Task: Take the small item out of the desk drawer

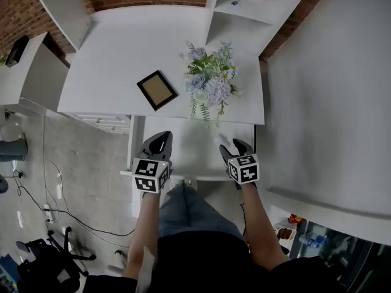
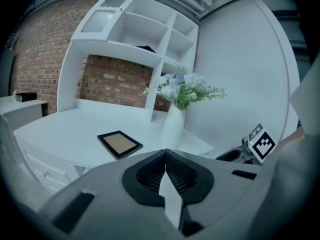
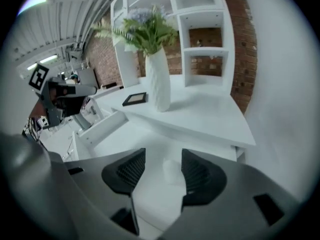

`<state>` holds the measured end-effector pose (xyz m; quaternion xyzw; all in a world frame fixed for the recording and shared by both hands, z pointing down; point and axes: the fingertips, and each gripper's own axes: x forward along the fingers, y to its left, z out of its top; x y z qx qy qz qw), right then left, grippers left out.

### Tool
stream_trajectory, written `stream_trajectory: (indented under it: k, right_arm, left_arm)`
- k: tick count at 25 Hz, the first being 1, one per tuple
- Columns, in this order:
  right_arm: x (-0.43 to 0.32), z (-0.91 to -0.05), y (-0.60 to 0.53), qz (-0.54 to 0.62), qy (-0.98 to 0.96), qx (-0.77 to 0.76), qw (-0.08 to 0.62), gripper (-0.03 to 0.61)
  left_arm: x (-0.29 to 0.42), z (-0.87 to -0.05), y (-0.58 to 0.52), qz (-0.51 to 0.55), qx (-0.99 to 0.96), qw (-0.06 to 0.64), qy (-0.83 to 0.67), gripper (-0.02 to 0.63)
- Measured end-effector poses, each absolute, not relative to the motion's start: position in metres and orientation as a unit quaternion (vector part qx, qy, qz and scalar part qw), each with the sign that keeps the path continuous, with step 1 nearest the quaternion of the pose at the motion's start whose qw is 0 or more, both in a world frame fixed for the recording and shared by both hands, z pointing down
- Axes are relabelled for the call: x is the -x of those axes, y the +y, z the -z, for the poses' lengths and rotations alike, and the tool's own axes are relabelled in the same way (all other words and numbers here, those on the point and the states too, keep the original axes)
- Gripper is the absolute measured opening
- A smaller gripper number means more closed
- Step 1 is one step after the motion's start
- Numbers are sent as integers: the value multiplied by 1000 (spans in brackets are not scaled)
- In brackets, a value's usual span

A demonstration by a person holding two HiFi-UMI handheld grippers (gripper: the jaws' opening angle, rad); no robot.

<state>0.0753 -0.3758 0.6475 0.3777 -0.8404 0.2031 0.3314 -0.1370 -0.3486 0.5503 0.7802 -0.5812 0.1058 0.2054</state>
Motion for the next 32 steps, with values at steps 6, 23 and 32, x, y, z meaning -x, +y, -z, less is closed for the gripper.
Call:
stream_trajectory:
  k: [6, 23, 32]
  right_arm:
    - [-58, -714, -381, -208, -821, -296, 442, 207]
    - [-67, -795, -399, -228, -764, -252, 548, 173]
    - [-58, -760, -413, -244, -795, -297, 469, 167]
  left_arm:
    - [141, -578, -343, -110, -772, 234, -581, 9]
    - [151, -621, -330, -120, -743, 276, -598, 9]
    - [150, -608, -338, -119, -752, 260, -594, 9]
